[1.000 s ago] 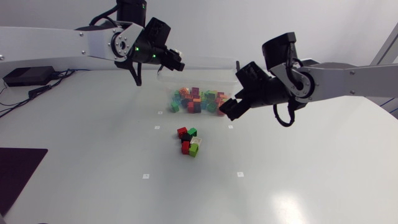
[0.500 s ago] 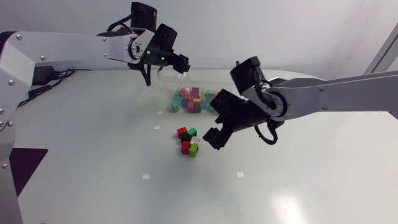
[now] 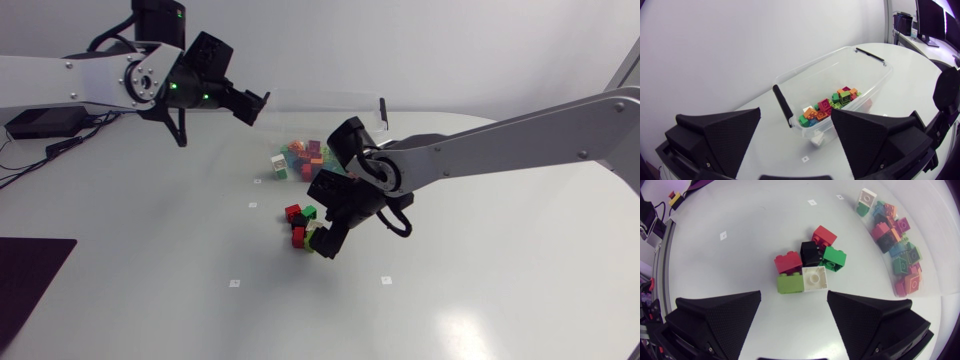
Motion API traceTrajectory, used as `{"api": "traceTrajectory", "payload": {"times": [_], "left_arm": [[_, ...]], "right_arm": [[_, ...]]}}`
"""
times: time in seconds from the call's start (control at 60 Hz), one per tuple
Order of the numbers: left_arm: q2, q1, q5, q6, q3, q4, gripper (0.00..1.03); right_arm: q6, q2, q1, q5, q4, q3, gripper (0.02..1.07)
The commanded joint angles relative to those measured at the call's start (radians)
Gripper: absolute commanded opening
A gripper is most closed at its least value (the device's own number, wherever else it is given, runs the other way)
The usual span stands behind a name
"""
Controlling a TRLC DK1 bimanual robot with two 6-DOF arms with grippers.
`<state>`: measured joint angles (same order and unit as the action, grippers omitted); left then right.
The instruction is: Place the duplo bricks in the container
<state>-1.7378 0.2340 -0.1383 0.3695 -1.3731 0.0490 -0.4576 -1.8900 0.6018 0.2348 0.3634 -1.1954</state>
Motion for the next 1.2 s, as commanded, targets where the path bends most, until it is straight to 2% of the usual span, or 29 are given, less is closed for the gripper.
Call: {"api": "traceTrajectory", "payload": {"times": [0.0, 0.183, 0.283, 0.4, 0.617, 0.767, 0.817, 1.017, 1.183], "left_arm": [[0.050, -0.028, -0.015, 0.031, 0.068, -0.012, 0.99], [0.124, -0.071, -0.035, 0.068, 0.183, -0.031, 0.99], [0.152, -0.088, -0.044, 0.095, 0.224, -0.031, 0.99], [0.170, -0.102, -0.052, 0.134, 0.267, -0.017, 0.99], [0.204, -0.105, -0.053, 0.198, 0.361, -0.018, 0.99], [0.210, -0.104, -0.053, 0.212, 0.384, -0.018, 0.99], [0.210, -0.101, -0.053, 0.217, 0.388, -0.020, 0.99], [0.192, -0.067, -0.053, 0.230, 0.405, -0.023, 0.99], [0.104, -0.007, -0.055, 0.267, 0.410, -0.034, 0.99]], "right_arm": [[-0.029, -0.044, 0.012, -0.002, 0.029, -0.044, 0.98], [-0.050, -0.093, 0.032, -0.008, 0.086, -0.109, 0.97], [-0.064, -0.123, 0.039, -0.011, 0.112, -0.144, 0.93], [-0.072, -0.155, 0.047, -0.028, 0.134, -0.176, 0.92], [-0.092, -0.187, 0.059, -0.038, 0.160, -0.217, 0.68], [-0.098, -0.204, 0.059, -0.040, 0.177, -0.222, 0.42], [-0.098, -0.195, 0.062, -0.040, 0.183, -0.213, 0.37], [-0.105, -0.135, 0.059, -0.057, 0.190, -0.158, 0.35], [-0.112, -0.060, 0.046, -0.057, 0.207, -0.119, 0.35]]}}
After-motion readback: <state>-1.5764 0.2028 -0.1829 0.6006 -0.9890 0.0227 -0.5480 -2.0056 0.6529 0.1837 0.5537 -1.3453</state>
